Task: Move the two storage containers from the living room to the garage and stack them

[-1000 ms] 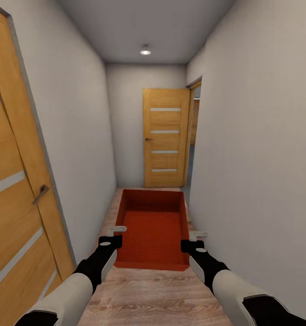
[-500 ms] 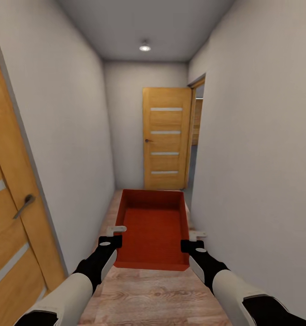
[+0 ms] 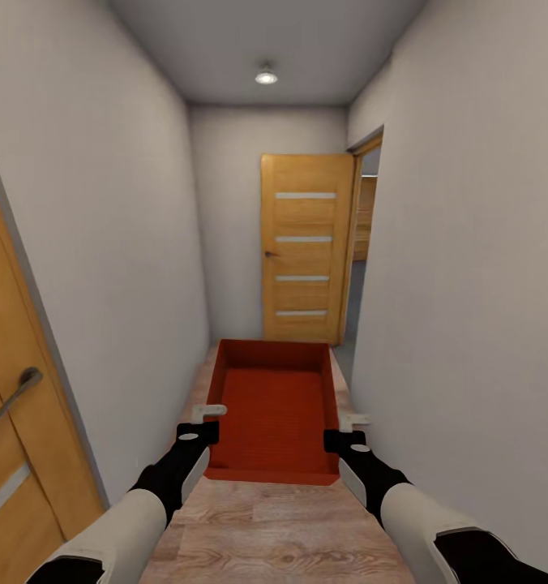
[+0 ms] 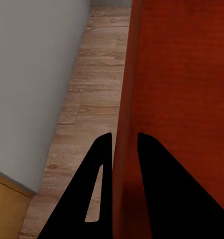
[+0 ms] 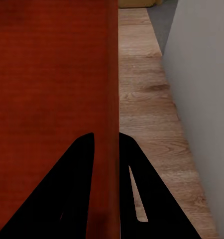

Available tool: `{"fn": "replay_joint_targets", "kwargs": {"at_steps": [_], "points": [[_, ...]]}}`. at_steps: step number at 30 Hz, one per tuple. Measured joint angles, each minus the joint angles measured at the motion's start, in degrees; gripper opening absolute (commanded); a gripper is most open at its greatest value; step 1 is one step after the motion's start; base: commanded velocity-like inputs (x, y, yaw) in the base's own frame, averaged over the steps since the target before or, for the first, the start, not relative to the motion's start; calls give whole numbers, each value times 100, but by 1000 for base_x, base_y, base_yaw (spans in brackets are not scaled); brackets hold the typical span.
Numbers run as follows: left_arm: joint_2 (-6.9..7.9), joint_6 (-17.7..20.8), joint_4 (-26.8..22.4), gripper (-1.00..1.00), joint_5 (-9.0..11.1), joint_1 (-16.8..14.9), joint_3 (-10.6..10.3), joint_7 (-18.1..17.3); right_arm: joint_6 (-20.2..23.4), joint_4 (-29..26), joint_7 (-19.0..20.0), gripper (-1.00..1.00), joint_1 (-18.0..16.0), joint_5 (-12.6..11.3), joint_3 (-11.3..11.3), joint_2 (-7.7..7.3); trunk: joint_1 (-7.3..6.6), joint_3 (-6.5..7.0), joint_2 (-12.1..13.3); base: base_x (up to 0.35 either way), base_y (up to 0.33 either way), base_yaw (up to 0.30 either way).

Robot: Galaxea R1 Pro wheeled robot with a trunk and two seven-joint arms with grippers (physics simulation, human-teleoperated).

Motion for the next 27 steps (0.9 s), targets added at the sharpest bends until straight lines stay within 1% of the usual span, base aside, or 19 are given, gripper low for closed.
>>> {"fn": "replay_joint_targets", "kwargs": {"at_steps": [27], "points": [[10,0,1,-100,3,0,1,-15,4,-2,-11,-100,0,-2,7,7,0,0,0,324,0,4]]}}
